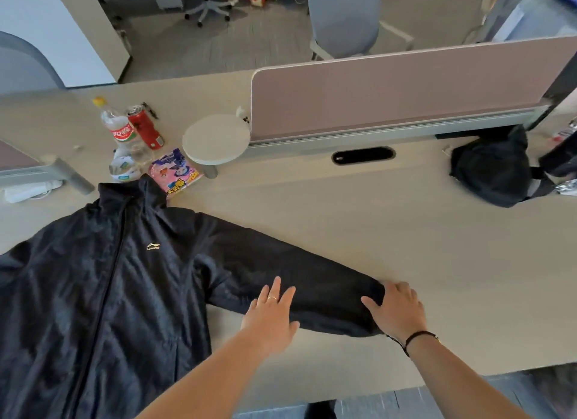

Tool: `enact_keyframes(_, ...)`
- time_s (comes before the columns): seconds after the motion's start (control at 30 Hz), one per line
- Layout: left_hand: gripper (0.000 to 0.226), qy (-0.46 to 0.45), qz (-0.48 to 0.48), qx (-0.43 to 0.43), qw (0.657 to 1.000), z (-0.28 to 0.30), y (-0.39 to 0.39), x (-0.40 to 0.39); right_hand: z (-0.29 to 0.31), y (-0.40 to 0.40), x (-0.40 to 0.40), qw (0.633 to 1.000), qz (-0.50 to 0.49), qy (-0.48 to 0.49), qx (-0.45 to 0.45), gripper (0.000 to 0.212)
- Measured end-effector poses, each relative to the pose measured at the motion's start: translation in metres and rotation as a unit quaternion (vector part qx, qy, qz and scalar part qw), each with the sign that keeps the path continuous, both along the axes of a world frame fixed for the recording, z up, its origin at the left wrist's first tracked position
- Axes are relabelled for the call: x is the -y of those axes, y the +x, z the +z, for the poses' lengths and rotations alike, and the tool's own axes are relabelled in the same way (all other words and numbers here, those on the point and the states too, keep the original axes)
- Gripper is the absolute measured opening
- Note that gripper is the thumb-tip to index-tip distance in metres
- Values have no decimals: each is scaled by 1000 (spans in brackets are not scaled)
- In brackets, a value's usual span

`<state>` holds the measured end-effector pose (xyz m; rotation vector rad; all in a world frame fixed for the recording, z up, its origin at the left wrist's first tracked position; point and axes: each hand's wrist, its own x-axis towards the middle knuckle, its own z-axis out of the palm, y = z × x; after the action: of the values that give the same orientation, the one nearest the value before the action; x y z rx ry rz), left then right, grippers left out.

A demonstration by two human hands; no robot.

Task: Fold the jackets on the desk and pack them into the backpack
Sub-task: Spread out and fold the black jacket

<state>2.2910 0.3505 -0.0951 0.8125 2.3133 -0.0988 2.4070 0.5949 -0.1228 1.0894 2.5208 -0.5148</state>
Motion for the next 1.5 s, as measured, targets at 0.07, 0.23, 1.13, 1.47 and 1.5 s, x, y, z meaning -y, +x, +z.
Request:
enact_keyframes(0.07, 76, -13, 10, -8, 1000, -3, 3, -18, -4, 2, -21, 999, 16, -32, 5, 51)
enact_keyframes(0.23, 79, -6, 33, -45, 998, 2, -8, -50, 6, -13, -52, 980, -22, -185, -69, 29)
enact_keyframes(1.13, 72, 300, 324, 272, 855, 43, -18, -124, 65, -64, -34, 779, -209, -546, -226, 33)
enact_keyframes(1.47, 73, 335, 513, 199, 765, 79, -65, -27, 85, -121, 107, 724, -220, -629, -180, 45)
enact_keyframes(1.5, 68, 341, 517, 195, 760, 80, -70, -11, 83, -130, 124, 733, -206, -626, -171, 52)
